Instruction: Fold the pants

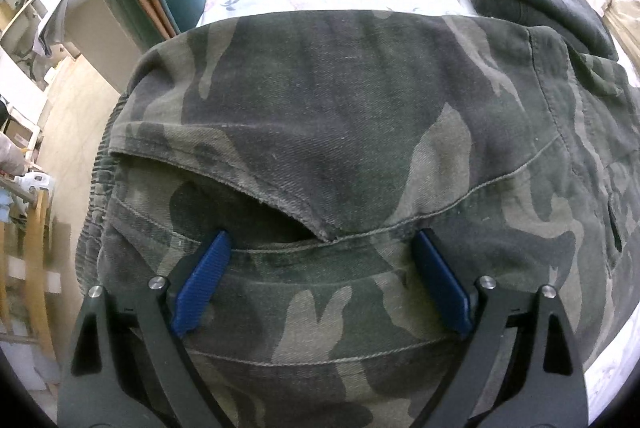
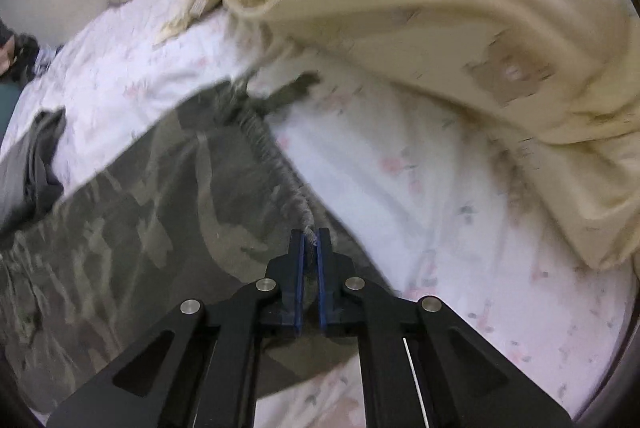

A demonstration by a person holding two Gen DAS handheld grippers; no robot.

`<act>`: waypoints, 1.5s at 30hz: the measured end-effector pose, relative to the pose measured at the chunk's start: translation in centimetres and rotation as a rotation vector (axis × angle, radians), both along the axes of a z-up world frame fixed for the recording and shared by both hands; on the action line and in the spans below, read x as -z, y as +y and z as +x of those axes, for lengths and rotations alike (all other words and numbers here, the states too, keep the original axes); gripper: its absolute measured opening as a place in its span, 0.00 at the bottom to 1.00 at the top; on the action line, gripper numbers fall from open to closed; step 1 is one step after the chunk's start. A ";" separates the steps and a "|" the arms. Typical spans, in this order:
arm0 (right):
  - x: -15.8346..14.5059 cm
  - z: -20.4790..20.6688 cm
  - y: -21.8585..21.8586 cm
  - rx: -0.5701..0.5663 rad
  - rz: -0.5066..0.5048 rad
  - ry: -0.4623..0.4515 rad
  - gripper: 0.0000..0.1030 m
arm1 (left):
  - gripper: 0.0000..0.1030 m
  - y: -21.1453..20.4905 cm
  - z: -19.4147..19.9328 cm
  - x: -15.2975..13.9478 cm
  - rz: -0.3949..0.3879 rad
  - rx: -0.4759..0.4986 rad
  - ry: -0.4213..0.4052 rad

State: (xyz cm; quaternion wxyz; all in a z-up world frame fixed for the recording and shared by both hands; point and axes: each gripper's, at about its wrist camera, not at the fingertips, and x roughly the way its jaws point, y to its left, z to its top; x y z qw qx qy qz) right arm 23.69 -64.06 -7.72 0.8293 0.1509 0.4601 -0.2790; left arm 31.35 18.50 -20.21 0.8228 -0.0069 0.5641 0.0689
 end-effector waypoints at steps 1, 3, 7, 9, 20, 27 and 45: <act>-1.2 -1.0 -0.1 0.020 -0.005 -0.012 0.04 | 0.88 0.2 0.0 -0.1 -0.005 0.000 0.004; -2.8 -1.8 -0.4 0.041 -0.015 -0.010 0.04 | 0.88 0.6 0.0 -0.2 -0.013 0.003 0.009; -1.5 -3.8 -1.9 0.083 -0.020 0.111 0.04 | 0.88 1.0 0.1 -0.5 -0.021 0.030 0.018; 1.8 -4.2 -3.1 0.124 -0.007 0.138 0.05 | 0.88 1.1 0.2 -0.4 -0.019 0.033 0.019; 1.0 1.0 -3.2 0.058 -0.105 0.067 0.47 | 0.91 0.8 -0.1 -0.1 -0.009 0.040 0.013; 2.6 11.6 -3.3 -0.079 -0.076 0.052 0.47 | 0.92 0.3 0.5 0.0 -0.005 0.037 0.033; 6.5 16.1 -4.8 -0.055 -0.325 0.237 0.00 | 0.99 -0.7 1.0 1.3 0.011 0.107 0.035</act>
